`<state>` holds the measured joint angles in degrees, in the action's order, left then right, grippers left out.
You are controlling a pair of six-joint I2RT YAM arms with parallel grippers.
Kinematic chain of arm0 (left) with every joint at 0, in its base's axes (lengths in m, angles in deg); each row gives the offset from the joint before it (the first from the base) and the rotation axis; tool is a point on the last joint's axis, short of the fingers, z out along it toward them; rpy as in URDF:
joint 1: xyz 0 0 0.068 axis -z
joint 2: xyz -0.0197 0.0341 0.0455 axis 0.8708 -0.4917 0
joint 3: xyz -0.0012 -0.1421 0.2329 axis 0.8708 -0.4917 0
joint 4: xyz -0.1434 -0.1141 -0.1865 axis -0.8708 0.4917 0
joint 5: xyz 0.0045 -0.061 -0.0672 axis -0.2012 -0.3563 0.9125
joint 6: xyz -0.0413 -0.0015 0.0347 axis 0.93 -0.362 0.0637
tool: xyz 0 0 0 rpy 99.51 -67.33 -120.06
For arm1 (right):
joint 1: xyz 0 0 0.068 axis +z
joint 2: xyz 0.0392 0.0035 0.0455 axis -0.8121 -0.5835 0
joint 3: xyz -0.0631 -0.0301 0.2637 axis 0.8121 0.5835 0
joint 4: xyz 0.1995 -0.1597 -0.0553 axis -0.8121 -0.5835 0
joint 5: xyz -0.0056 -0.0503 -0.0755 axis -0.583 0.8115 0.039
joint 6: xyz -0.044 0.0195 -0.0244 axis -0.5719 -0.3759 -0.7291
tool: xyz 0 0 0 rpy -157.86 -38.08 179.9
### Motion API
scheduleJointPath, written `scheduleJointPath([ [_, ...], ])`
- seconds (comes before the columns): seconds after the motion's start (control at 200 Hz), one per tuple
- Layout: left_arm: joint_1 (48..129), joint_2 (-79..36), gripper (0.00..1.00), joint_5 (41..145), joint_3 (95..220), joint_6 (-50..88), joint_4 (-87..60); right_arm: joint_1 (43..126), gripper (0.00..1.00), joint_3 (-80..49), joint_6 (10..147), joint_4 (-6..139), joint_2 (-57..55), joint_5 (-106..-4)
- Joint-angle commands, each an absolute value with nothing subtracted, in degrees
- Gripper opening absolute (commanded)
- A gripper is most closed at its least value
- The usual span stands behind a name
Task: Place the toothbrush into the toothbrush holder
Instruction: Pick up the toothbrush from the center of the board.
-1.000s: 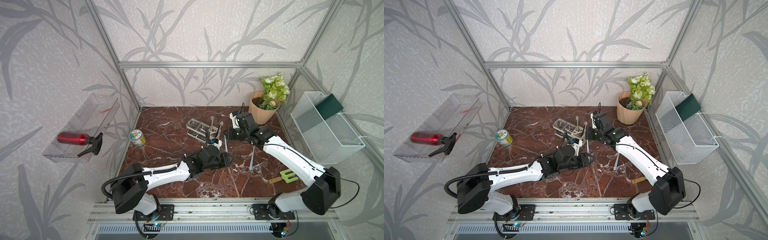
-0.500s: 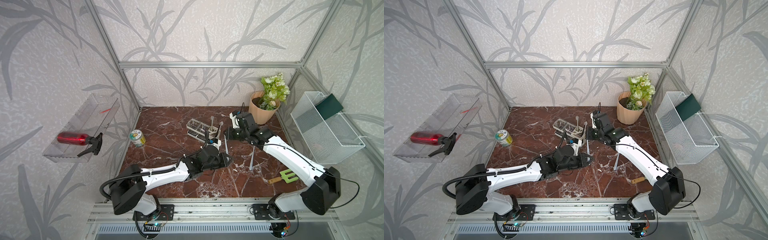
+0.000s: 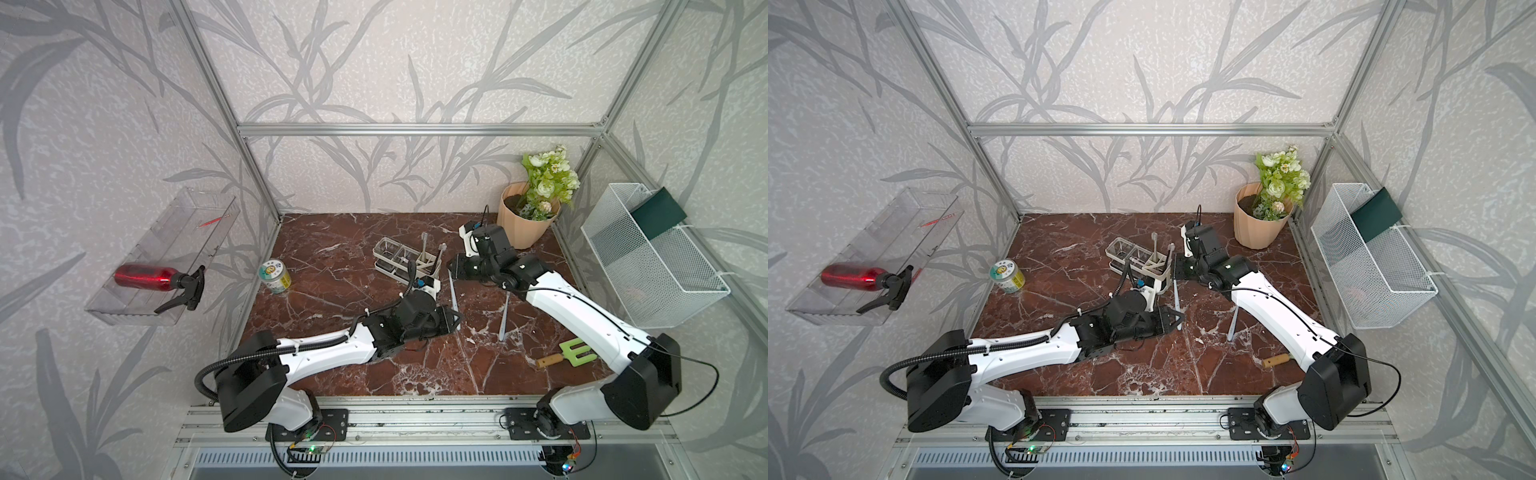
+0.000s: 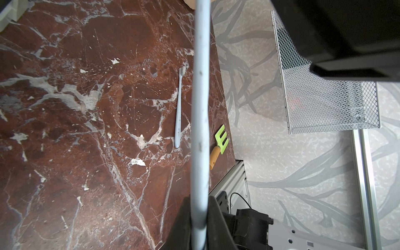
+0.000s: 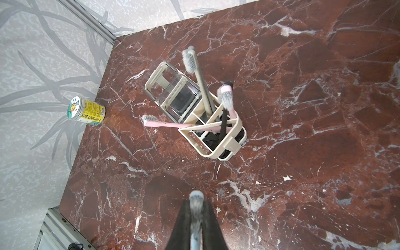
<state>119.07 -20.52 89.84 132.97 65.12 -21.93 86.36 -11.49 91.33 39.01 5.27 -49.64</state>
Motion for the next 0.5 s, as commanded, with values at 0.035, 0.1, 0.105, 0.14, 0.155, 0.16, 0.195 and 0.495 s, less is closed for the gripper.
scheduleJointPath([
  [0.035, 119.3, -20.1, 0.11, 89.0, 132.6, 65.1, -21.9, 86.6, 0.0, -12.7, 91.6, 39.6, 6.0, -49.3],
  [0.1, 119.3, -20.2, 0.09, 89.0, 132.6, 65.0, -21.9, 86.6, 0.0, -12.6, 91.6, 39.5, 6.0, -49.4],
  [0.105, 119.3, -20.1, 0.08, 89.0, 132.7, 65.0, -21.9, 86.6, 0.0, -12.6, 91.6, 39.6, 6.0, -49.4],
  [0.14, 119.3, -20.2, 0.07, 89.0, 132.7, 65.0, -21.7, 86.6, 0.0, -12.4, 91.7, 39.6, 6.1, -49.4],
  [0.155, 119.2, -20.2, 0.06, 89.0, 132.8, 64.9, -21.7, 86.6, 0.0, -12.5, 91.6, 39.6, 6.1, -49.4],
  [0.16, 119.2, -20.2, 0.06, 89.0, 132.8, 64.9, -21.7, 86.6, 0.0, -12.4, 91.6, 39.5, 6.1, -49.4],
  [0.195, 119.3, -20.2, 0.05, 89.0, 132.9, 64.8, -21.4, 86.6, 0.0, -12.4, 91.6, 39.6, 6.2, -49.4],
  [0.495, 119.2, -18.7, 0.0, 88.5, 132.5, 61.2, -14.8, 86.3, 0.23, -12.4, 90.4, 37.9, 8.6, -48.8],
])
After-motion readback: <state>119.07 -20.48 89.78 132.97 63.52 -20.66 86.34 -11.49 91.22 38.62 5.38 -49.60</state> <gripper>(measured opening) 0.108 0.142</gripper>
